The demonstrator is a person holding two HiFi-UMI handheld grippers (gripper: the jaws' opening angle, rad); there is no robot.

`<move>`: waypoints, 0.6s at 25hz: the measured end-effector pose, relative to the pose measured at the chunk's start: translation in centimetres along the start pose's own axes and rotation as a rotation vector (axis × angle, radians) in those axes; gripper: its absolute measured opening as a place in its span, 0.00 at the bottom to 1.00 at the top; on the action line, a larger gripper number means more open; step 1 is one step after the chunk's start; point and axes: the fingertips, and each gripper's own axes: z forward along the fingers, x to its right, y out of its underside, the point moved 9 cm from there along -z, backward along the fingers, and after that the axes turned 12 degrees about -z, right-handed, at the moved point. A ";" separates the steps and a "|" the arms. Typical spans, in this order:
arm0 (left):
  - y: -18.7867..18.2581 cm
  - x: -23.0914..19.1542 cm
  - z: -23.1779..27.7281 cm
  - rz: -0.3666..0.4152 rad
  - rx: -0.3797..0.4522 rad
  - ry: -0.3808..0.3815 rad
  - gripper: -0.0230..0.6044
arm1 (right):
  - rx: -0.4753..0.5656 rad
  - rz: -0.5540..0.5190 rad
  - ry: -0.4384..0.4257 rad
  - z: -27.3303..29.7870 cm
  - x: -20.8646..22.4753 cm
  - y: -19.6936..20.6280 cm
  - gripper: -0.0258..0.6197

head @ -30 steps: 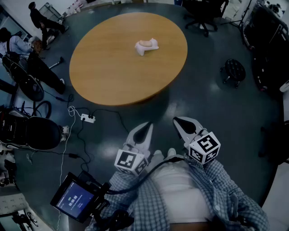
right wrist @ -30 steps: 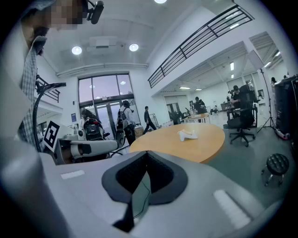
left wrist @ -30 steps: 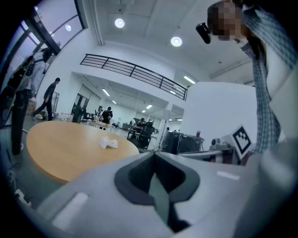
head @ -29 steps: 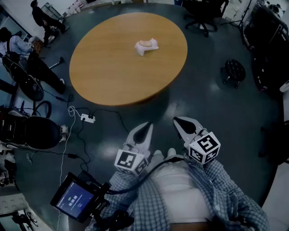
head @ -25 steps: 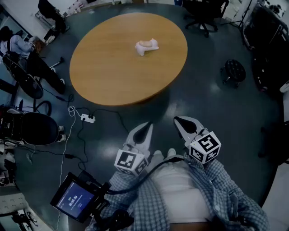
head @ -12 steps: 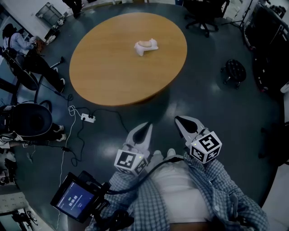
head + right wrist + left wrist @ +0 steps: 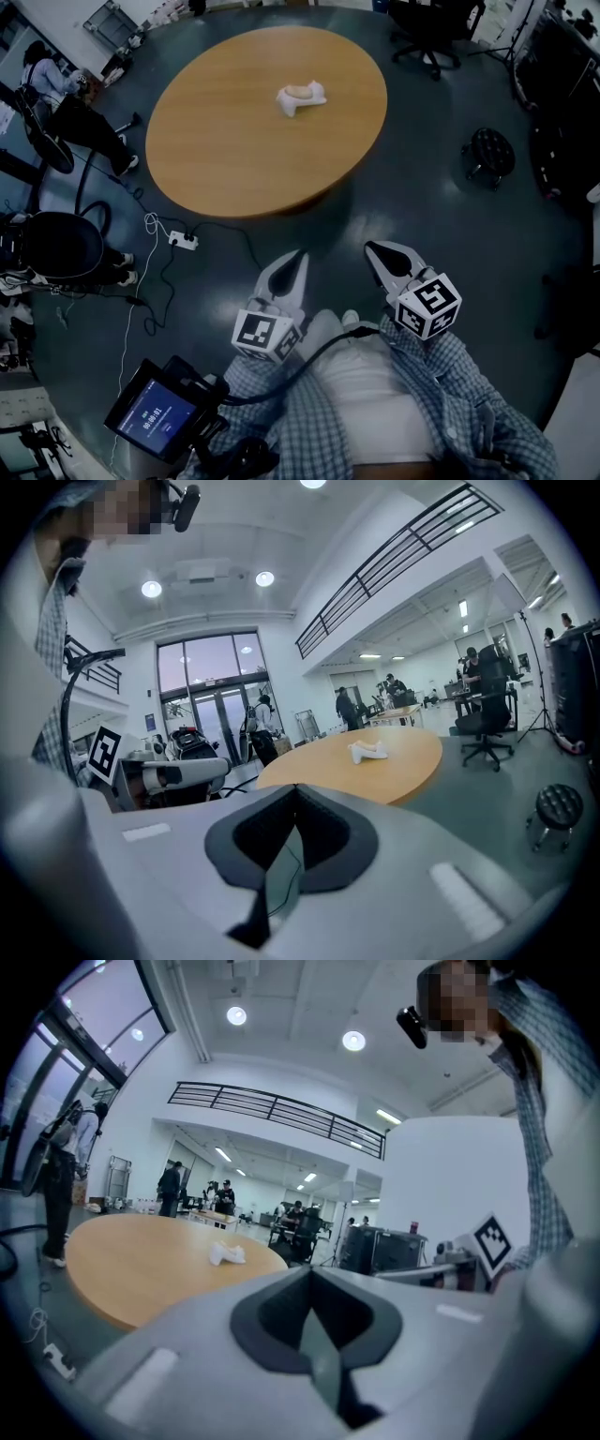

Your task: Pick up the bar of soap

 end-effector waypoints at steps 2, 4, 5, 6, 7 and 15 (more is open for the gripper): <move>-0.2 0.4 0.1 -0.002 0.000 -0.017 0.03 | -0.007 0.002 -0.006 -0.4 0.4 0.2 0.04; 0.3 0.2 0.5 0.007 0.007 -0.013 0.03 | -0.013 0.011 -0.005 -0.6 1.0 0.6 0.04; 0.4 0.0 0.8 0.009 0.009 -0.013 0.03 | -0.014 0.018 -0.001 -0.6 1.5 0.8 0.04; 0.4 -0.2 1.2 0.011 0.011 -0.015 0.03 | -0.014 0.024 0.002 -0.4 1.9 0.9 0.04; 0.3 -0.4 1.7 0.010 0.013 -0.017 0.03 | -0.014 0.027 0.005 -0.2 2.3 1.0 0.04; -0.8 -3.3 6.0 0.017 0.011 -0.012 0.03 | -0.029 0.019 0.027 2.9 5.5 0.8 0.04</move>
